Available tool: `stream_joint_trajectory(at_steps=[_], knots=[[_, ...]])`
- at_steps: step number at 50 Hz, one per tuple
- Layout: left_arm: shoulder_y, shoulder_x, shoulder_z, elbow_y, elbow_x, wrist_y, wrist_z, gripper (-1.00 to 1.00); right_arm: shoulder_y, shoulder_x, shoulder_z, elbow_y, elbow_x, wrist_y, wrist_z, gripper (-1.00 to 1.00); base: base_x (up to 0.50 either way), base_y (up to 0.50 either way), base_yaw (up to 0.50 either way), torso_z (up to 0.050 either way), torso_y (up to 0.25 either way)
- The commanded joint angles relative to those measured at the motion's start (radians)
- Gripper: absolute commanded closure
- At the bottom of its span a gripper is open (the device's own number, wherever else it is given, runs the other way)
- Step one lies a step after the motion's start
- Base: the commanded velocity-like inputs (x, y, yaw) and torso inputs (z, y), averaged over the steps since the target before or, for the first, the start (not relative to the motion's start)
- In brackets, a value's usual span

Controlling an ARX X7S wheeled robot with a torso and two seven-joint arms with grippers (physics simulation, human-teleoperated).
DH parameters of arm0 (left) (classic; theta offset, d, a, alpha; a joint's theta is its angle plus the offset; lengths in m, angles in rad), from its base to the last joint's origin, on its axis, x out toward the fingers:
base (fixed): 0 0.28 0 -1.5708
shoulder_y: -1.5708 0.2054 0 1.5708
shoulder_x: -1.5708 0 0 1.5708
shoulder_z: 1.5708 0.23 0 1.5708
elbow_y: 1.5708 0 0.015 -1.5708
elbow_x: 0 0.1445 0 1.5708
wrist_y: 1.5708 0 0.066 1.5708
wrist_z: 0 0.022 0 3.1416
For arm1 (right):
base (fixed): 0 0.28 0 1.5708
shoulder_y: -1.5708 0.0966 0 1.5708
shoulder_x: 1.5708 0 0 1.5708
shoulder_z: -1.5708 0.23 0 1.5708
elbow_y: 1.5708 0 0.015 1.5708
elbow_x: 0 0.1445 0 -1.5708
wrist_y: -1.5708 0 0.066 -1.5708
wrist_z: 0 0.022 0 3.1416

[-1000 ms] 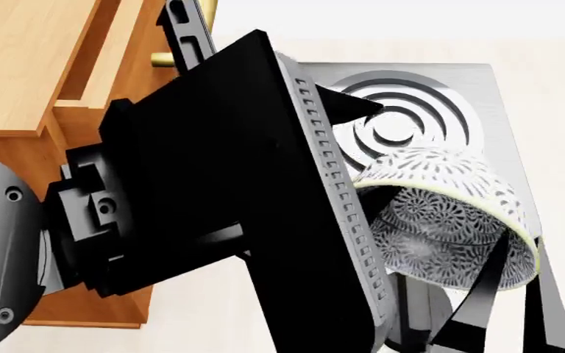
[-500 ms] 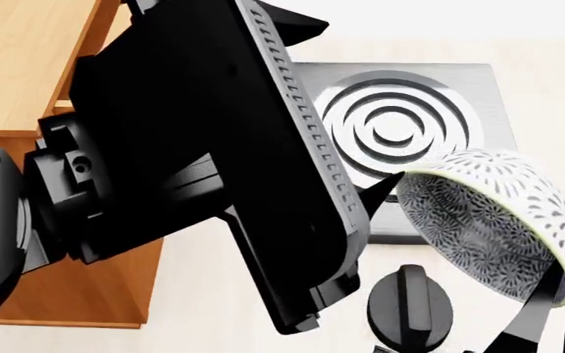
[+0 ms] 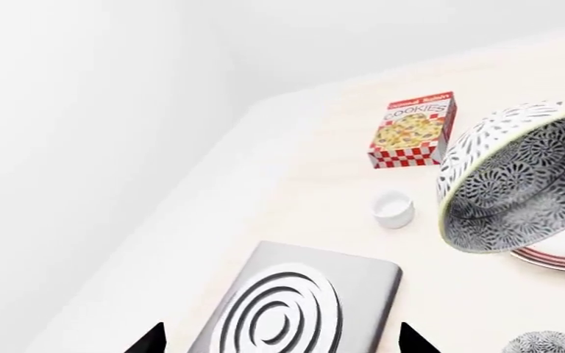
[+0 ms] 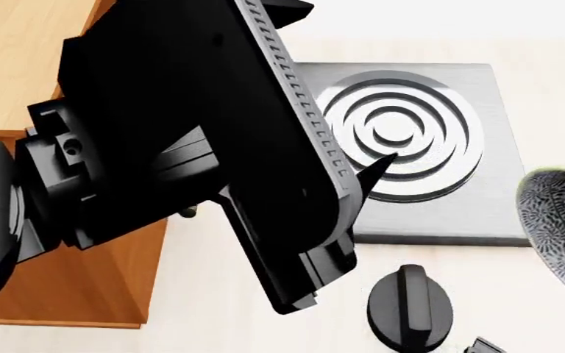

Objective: Pick the akita bowl on the wooden cabinet and place it on the plate.

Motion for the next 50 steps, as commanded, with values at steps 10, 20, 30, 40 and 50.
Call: stream_joint_trajectory(at_steps=[10, 20, 30, 40, 50], knots=[[-0.004, 0.0, -0.032, -0.057, -0.043, 0.013, -0.056, -1.0, -0.209, -0.023, 0.259, -0.022, -0.018, -0.084, -0.002, 1.0, 0.0, 0.0, 0.0, 0.0, 0.0], [-0.009, -0.004, -0.036, -0.087, -0.037, 0.021, -0.076, -1.0, -0.252, -0.007, 0.305, -0.028, -0.022, -0.122, 0.015, 1.0, 0.0, 0.0, 0.0, 0.001, 0.0], [0.0, -0.012, -0.029, -0.095, -0.016, 0.039, -0.063, -1.0, -0.298, -0.019, 0.383, -0.014, 0.016, -0.142, -0.003, 1.0, 0.0, 0.0, 0.0, 0.0, 0.0], [0.0, -0.011, -0.027, -0.091, -0.015, 0.047, -0.065, -1.0, -0.362, -0.033, 0.48, 0.032, 0.095, -0.202, -0.044, 1.0, 0.0, 0.0, 0.0, 0.0, 0.001], [0.0, -0.008, -0.021, -0.096, -0.007, 0.058, -0.055, -1.0, -0.381, -0.057, 0.542, 0.09, 0.22, -0.316, -0.137, 1.0, 0.0, 0.0, 0.0, 0.0, 0.0]])
